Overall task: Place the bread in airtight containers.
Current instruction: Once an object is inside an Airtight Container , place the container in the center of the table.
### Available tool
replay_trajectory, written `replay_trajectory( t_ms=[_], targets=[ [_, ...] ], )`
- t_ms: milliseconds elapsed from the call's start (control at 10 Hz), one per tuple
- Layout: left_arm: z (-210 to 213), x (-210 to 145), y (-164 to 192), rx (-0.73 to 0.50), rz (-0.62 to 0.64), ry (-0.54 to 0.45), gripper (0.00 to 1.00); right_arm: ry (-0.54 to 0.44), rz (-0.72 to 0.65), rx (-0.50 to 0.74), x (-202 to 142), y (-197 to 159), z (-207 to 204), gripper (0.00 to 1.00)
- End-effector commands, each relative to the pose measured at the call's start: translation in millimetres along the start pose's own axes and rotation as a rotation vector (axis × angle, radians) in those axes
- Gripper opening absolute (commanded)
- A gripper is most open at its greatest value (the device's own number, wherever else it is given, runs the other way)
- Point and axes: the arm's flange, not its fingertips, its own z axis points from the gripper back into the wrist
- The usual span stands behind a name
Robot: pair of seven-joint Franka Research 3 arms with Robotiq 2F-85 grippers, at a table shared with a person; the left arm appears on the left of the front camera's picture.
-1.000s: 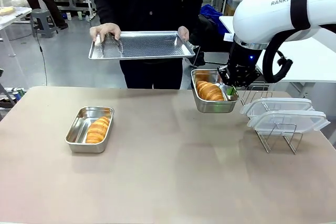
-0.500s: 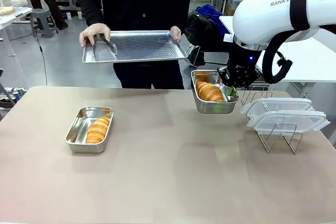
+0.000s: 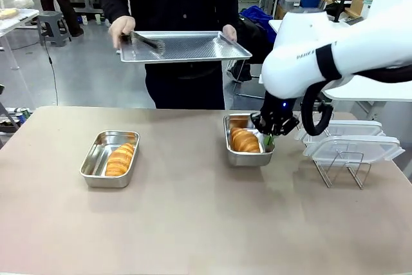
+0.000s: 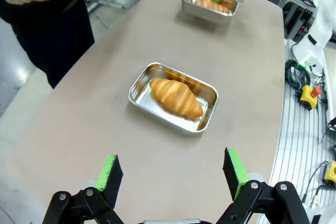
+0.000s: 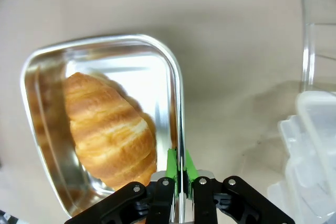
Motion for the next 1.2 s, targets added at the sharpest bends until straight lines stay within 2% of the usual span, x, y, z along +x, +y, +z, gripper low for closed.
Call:
replay_trajectory(
  t_ms=[0,700,800,900,1000,1100],
  targets=[
    [1.5,-0.1,0.2,0.001,-0.010,0.006,1.00,-0.046,-0.024,-0.018,-11.1,2.6,-8.6,0.05],
    [1.5,-0.1,0.2,0.001,-0.010,0.006,1.00,-0.065,-0.042,-0.024,-24.8,1.0,-33.3,0.05],
    [1.5,-0.1,0.2,0.001,-0.010,0.006,1.00,-0.079,-0.034,-0.054,-23.7,1.6,-33.6,0.60],
    [1.5,-0.1,0.2,0.001,-0.010,0.006,1.00,-0.088,-0.046,-0.056,-22.2,1.6,-30.1,0.60],
    [1.5,-0.1,0.2,0.001,-0.010,0.006,1.00,-0.104,-0.032,-0.040,-19.3,2.7,-19.1,1.00],
    [1.5,-0.1,0.2,0.001,-0.010,0.006,1.00,-0.141,-0.008,-0.021,-15.8,1.4,3.6,0.64]
  ],
)
